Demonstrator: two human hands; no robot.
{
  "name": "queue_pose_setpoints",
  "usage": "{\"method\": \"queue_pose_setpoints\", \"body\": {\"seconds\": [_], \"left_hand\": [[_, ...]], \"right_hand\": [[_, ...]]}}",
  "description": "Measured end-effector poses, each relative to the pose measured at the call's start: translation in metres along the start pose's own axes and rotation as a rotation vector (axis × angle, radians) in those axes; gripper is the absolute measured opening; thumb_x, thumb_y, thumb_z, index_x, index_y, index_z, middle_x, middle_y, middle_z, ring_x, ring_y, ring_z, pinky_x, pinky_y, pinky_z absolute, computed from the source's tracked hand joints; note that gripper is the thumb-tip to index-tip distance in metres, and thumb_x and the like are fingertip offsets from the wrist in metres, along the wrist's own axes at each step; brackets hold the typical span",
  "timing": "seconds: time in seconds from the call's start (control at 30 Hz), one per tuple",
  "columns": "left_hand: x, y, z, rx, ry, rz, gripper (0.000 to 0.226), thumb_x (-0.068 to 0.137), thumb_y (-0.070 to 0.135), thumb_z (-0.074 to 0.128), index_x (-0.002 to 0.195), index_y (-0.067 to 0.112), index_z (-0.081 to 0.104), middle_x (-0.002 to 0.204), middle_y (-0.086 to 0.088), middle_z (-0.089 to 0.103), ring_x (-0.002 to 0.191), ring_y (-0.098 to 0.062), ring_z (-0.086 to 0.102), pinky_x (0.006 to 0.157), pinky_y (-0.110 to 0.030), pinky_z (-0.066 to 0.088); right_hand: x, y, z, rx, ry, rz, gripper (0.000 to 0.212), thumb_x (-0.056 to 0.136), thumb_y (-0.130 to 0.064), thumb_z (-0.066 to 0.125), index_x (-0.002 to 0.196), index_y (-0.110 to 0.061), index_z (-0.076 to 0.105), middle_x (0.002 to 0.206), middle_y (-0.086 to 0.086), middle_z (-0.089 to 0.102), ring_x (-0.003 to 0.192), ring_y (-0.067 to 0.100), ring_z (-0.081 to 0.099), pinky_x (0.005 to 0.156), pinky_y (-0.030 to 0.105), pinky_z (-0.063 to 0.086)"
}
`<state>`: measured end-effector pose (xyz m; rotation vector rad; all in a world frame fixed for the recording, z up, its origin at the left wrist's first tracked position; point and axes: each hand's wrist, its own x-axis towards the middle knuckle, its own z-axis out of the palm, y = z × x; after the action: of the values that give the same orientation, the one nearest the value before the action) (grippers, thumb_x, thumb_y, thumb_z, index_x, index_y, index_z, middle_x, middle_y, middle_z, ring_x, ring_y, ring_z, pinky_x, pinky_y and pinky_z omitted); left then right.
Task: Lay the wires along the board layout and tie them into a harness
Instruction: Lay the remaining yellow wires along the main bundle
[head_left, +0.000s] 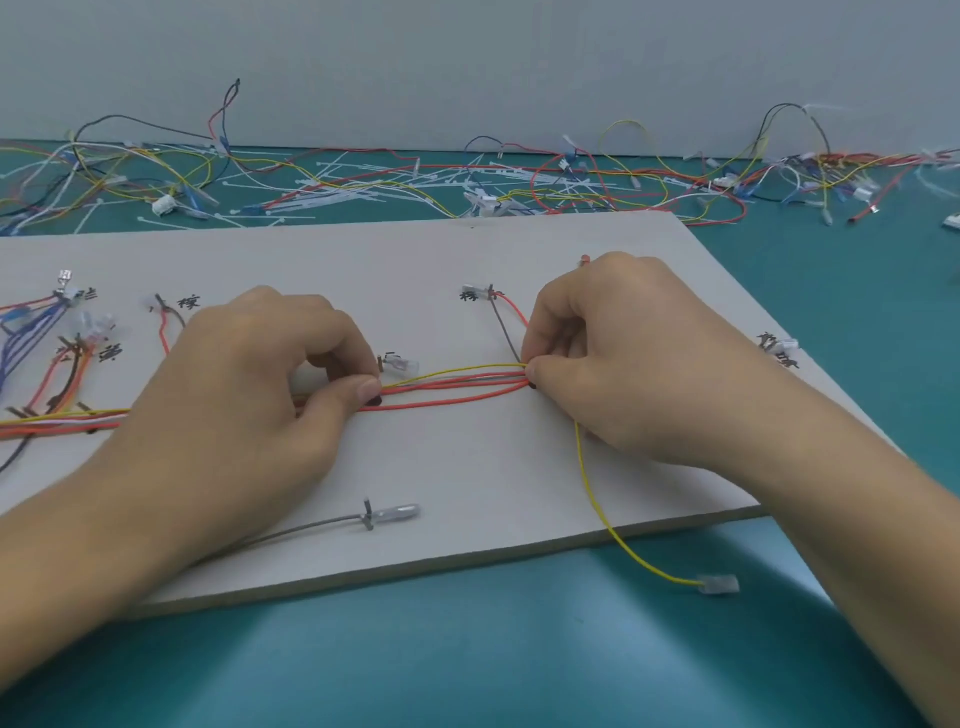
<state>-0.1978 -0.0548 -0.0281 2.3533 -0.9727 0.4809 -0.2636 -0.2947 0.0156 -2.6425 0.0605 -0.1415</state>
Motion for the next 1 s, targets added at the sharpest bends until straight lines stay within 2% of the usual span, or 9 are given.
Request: {"method": "queue_pose_setpoints", "body": {"seconds": [0.13,0.23,0.4,0.47,0.53,0.67,0.87,0.93,1.0], "left_hand": [[0.0,-0.012,-0.005,-0.077,-0.044,0.039,0.013,0.079,0.021,0.072,0.078,0.033,0.066,0.085,0.016,0.064,0.08,-0.01,0.059,0.072,-0.031,0.042],[0.001,-0.022,-0.009,-0.079,-0.067,0.063,0.018,0.079,0.019,0.071,0.08,0.036,0.065,0.086,0.014,0.064,0.081,-0.01,0.059,0.074,-0.021,0.042],[0.002,-0.032,-0.013,-0.097,-0.096,0.082,0.019,0.082,0.02,0.072,0.083,0.038,0.066,0.088,0.013,0.066,0.085,-0.012,0.06,0.076,-0.023,0.042],[0.003,-0.034,-0.016,-0.098,-0.105,0.1,0.017,0.083,0.021,0.071,0.083,0.037,0.067,0.088,0.014,0.065,0.087,-0.011,0.06,0.078,-0.024,0.042],[0.007,-0.036,-0.019,-0.082,-0.135,0.137,0.015,0.085,0.019,0.07,0.084,0.034,0.067,0.086,0.014,0.065,0.087,-0.016,0.059,0.078,-0.031,0.042],[0.012,-0.042,-0.02,-0.082,-0.174,0.178,0.016,0.086,0.014,0.07,0.083,0.029,0.067,0.086,0.013,0.066,0.087,-0.021,0.056,0.077,-0.034,0.041],[0.012,-0.04,-0.022,-0.088,-0.178,0.168,0.01,0.087,0.026,0.066,0.083,0.035,0.065,0.086,0.018,0.064,0.089,-0.018,0.056,0.078,-0.036,0.041],[0.011,-0.032,-0.021,-0.057,-0.142,0.15,0.005,0.084,0.03,0.063,0.081,0.031,0.066,0.082,0.02,0.057,0.086,-0.018,0.055,0.076,-0.04,0.041],[0.011,-0.018,-0.019,-0.036,-0.057,0.114,0.013,0.081,0.033,0.061,0.081,0.023,0.07,0.083,0.015,0.049,0.084,-0.018,0.052,0.075,-0.037,0.039]], "right_hand": [[-0.007,-0.006,0.003,-0.015,-0.008,-0.007,0.016,0.085,-0.01,0.061,0.074,-0.019,0.068,0.057,-0.01,0.056,0.062,-0.002,0.052,0.062,0.016,0.04],[-0.008,-0.009,0.008,-0.009,0.006,-0.013,0.015,0.083,-0.01,0.062,0.072,-0.018,0.067,0.053,-0.01,0.055,0.054,0.002,0.059,0.054,0.015,0.049],[-0.005,-0.005,0.008,0.125,-0.03,0.024,0.015,0.085,-0.01,0.068,0.073,-0.019,0.071,0.058,-0.015,0.064,0.051,-0.005,0.059,0.044,0.009,0.042],[-0.005,-0.003,0.003,0.256,-0.096,0.061,0.013,0.086,-0.01,0.073,0.076,-0.019,0.073,0.064,-0.006,0.069,0.045,0.006,0.062,0.043,0.015,0.046],[-0.006,-0.002,-0.002,0.368,-0.136,0.106,0.012,0.087,-0.008,0.076,0.08,-0.017,0.073,0.07,0.004,0.071,0.047,0.019,0.067,0.043,0.028,0.053],[-0.007,0.0,-0.005,0.501,-0.151,0.156,0.014,0.087,0.0,0.075,0.077,-0.01,0.072,0.074,0.019,0.069,0.045,0.021,0.065,0.043,0.036,0.057],[-0.004,0.008,-0.008,0.375,-0.194,0.13,0.015,0.087,-0.004,0.073,0.074,-0.012,0.074,0.061,0.01,0.068,0.043,0.023,0.062,0.04,0.028,0.05],[-0.002,0.012,-0.011,0.313,-0.192,0.12,0.016,0.084,-0.004,0.07,0.074,-0.015,0.075,0.057,0.007,0.068,0.041,0.024,0.062,0.04,0.027,0.05],[-0.001,0.014,-0.014,0.285,-0.197,0.12,0.019,0.083,-0.003,0.067,0.076,-0.018,0.077,0.055,0.005,0.067,0.038,0.022,0.06,0.041,0.028,0.05]]}}
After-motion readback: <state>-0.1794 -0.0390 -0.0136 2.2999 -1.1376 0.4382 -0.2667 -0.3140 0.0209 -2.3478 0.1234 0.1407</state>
